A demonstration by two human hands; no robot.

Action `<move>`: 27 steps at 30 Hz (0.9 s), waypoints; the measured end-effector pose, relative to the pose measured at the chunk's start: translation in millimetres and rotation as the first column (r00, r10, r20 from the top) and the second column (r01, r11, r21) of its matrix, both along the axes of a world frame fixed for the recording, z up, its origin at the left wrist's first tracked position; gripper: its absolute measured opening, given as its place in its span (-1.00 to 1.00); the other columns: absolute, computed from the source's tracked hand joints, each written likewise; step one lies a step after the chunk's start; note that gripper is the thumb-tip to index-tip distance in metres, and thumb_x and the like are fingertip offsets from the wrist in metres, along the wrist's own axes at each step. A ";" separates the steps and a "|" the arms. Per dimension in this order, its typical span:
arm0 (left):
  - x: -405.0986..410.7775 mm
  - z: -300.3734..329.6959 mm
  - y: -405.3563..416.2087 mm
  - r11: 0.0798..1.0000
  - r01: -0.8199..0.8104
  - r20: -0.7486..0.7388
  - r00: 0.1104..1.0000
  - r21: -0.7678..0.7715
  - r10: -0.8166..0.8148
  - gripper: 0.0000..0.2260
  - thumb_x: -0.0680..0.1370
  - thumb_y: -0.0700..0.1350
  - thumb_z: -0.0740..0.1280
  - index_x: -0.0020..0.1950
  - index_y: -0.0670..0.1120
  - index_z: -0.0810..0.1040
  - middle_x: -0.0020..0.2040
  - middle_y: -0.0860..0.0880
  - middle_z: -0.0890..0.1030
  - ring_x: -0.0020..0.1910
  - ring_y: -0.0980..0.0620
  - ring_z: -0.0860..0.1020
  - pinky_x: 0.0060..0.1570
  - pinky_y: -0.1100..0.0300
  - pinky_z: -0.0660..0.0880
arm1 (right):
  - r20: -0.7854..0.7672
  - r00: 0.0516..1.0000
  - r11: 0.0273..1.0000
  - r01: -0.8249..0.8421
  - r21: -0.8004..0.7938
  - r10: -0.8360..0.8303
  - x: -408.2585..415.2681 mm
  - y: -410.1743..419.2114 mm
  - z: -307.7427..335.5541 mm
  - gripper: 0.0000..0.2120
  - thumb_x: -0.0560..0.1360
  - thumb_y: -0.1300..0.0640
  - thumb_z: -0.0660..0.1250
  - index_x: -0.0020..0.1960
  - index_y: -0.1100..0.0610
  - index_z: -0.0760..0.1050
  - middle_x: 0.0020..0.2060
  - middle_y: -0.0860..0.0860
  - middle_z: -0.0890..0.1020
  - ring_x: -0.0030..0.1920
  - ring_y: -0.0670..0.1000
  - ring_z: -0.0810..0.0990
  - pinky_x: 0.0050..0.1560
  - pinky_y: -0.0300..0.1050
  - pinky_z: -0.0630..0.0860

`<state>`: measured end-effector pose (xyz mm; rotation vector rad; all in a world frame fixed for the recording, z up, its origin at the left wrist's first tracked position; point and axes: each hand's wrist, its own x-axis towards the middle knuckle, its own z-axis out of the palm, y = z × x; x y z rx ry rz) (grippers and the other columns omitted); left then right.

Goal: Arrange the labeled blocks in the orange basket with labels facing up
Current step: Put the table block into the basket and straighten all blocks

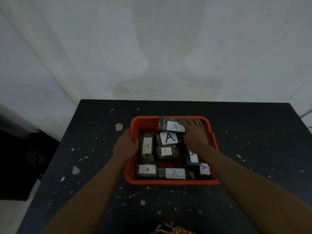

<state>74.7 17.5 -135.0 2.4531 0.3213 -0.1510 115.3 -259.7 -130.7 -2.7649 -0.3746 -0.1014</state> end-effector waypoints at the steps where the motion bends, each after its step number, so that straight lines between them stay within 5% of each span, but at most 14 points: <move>1: 2.8 -1.4 -0.9 1.000 -0.022 -0.006 1.000 -0.007 0.022 -0.77 0.57 -0.07 0.24 0.20 -0.09 0.40 -0.06 -0.11 0.60 -0.12 -0.10 0.60 -0.04 -0.08 0.57 | -0.004 1.000 1.000 -0.009 -0.015 0.009 2.5 -0.6 0.0 -0.47 0.45 0.32 0.32 0.38 0.04 0.38 0.39 0.05 0.40 0.44 0.13 0.23 0.50 0.15 -0.01; 6: 11.6 -13.3 -4.5 0.996 -0.086 0.024 0.996 -0.027 0.086 -0.88 0.61 -0.10 0.18 0.11 -0.09 0.39 -0.14 -0.12 0.59 -0.20 -0.12 0.59 -0.13 -0.06 0.57 | -0.144 0.989 0.999 -0.037 -0.026 0.033 12.9 -3.7 -3.2 -0.44 0.46 0.28 0.33 0.43 0.03 0.32 0.47 0.04 0.31 0.49 0.11 0.15 0.51 0.14 -0.03; 15: 12.7 -20.9 -1.4 0.995 -0.080 0.042 0.996 -0.053 0.082 -0.95 0.60 -0.11 0.18 0.03 -0.05 0.38 -0.24 -0.05 0.56 -0.29 -0.06 0.58 -0.22 0.00 0.55 | -0.357 0.924 0.991 -0.125 0.055 0.137 29.6 -5.7 6.7 -0.39 0.39 0.33 0.37 0.36 -0.03 0.33 0.38 0.01 0.42 0.39 0.09 0.34 0.44 0.13 0.22; 22: 12.3 -19.7 -3.9 0.996 -0.077 0.053 0.995 -0.052 0.080 -0.96 0.60 -0.14 0.19 0.04 -0.08 0.39 -0.27 -0.01 0.52 -0.33 0.02 0.53 -0.28 0.08 0.45 | -0.155 0.982 0.994 -0.113 0.001 0.112 25.4 -5.8 10.6 -0.42 0.38 0.38 0.31 0.32 -0.01 0.36 0.38 0.02 0.41 0.41 0.10 0.29 0.46 0.13 0.11; 27: 11.5 -19.5 -2.2 0.996 -0.073 0.040 0.996 -0.055 0.075 -0.94 0.61 -0.13 0.18 0.05 -0.08 0.39 -0.24 -0.04 0.55 -0.29 -0.04 0.56 -0.25 0.06 0.50 | -0.171 0.980 0.993 -0.111 -0.045 0.102 24.0 -3.8 6.8 -0.38 0.37 0.37 0.34 0.36 0.01 0.34 0.40 0.03 0.38 0.45 0.10 0.24 0.49 0.14 0.01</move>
